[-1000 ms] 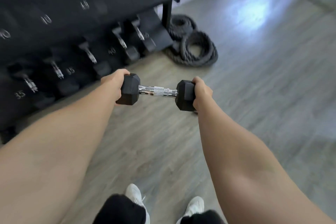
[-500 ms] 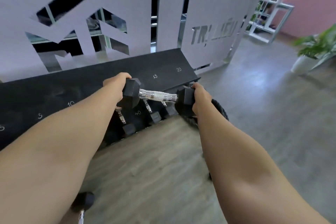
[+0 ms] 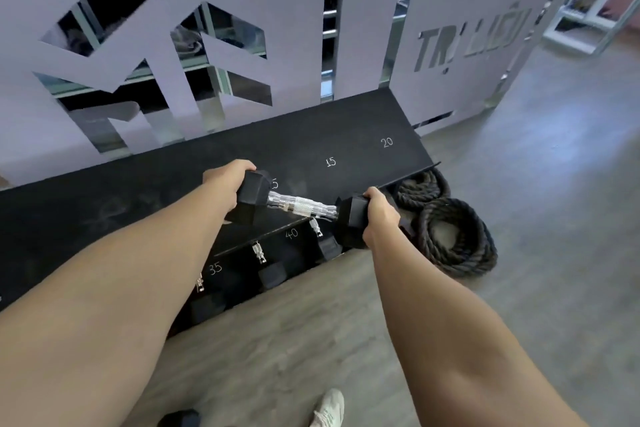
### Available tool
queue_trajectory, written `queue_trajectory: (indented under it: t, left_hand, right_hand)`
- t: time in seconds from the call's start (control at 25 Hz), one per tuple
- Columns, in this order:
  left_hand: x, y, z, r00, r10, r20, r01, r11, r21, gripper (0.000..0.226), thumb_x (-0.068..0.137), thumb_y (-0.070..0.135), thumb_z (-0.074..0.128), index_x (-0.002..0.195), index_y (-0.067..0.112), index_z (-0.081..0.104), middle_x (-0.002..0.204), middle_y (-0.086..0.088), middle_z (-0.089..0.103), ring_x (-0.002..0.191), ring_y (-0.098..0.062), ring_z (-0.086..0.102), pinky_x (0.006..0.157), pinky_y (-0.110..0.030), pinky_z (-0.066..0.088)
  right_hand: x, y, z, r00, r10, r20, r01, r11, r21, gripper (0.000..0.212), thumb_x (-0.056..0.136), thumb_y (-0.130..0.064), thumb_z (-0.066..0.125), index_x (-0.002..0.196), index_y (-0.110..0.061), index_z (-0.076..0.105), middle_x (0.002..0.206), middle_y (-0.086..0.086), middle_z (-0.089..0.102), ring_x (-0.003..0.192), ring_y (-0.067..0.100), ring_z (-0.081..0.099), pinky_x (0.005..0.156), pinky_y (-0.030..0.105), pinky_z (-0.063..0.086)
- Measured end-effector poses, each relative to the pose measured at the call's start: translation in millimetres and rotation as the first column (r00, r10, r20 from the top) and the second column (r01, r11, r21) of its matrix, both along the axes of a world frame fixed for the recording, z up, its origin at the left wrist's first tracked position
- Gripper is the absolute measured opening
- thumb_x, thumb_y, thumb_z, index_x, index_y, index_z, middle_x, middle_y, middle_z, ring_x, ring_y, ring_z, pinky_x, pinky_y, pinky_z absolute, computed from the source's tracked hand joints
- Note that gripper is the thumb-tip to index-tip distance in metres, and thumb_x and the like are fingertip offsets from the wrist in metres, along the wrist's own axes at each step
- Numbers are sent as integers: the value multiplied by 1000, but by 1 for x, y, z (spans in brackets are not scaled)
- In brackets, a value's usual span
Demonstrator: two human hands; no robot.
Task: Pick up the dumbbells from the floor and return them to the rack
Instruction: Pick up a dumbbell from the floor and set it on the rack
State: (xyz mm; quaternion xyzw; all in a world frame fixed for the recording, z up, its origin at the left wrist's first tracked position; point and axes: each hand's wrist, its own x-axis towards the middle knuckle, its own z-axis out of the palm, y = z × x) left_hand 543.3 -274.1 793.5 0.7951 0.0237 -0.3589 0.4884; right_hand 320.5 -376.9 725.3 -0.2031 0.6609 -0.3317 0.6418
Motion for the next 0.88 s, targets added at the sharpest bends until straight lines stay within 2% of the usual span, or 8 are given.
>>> queue_trajectory:
  t: [0.08,0.16,0.36,0.44,0.64,0.8,0.88]
  left_hand:
    - [26,-31,-10,1000,-20,-19,20,999,48,46,61,35,82,98,18,60,87,-8,67,76,-29,64,56,-43,48]
    - [54,-62,-18,998,-55,-32,57,996,67,49,60,36,82,101,18,61,87,-9,68,77,-30,64,55,-43,48]
    - [141,-132,-38,990,-137,-22,138,988,75,49,62,36,82,96,18,53,86,-11,60,74,-31,57,54,-43,44]
    - [176,-155,-47,985,-172,-29,174,980,91,56,63,37,82,106,19,51,89,-11,58,75,-32,54,55,-42,41]
    - [233,-196,-75,961,-274,31,267,953,144,70,62,36,83,121,16,52,108,-9,59,81,-27,54,51,-36,36]
    - [261,-218,-112,945,-325,39,307,923,233,72,59,36,84,120,15,52,100,-6,59,76,-23,55,50,-34,38]
    - [270,-225,-127,940,-338,52,311,908,279,70,60,37,84,117,15,51,102,-7,59,74,-22,53,49,-33,36]
  right_hand:
    - [23,-29,-8,1000,-22,-7,22,999,25,39,55,-38,72,84,-15,61,86,1,61,76,24,64,72,38,58]
    - [47,-51,-13,1000,-21,-3,21,999,29,35,59,-37,71,84,-15,61,87,1,63,76,23,65,73,37,58]
    - [125,-93,-32,997,-75,-34,77,996,45,31,64,-36,71,82,-15,58,87,1,60,75,23,62,79,40,58]
    - [158,-103,-45,993,-113,-41,116,989,89,31,63,-36,71,83,-15,59,88,1,60,75,24,62,81,42,59]
    - [216,-102,-89,976,-218,-6,213,947,242,31,65,-34,68,89,-15,61,89,1,65,72,26,65,61,34,56]
    - [248,-97,-134,961,-278,10,256,898,358,37,64,-37,68,94,-16,65,99,4,69,89,30,69,84,47,59]
    - [259,-98,-149,958,-288,11,262,884,388,35,64,-36,68,92,-16,65,98,5,70,90,31,70,88,50,57]
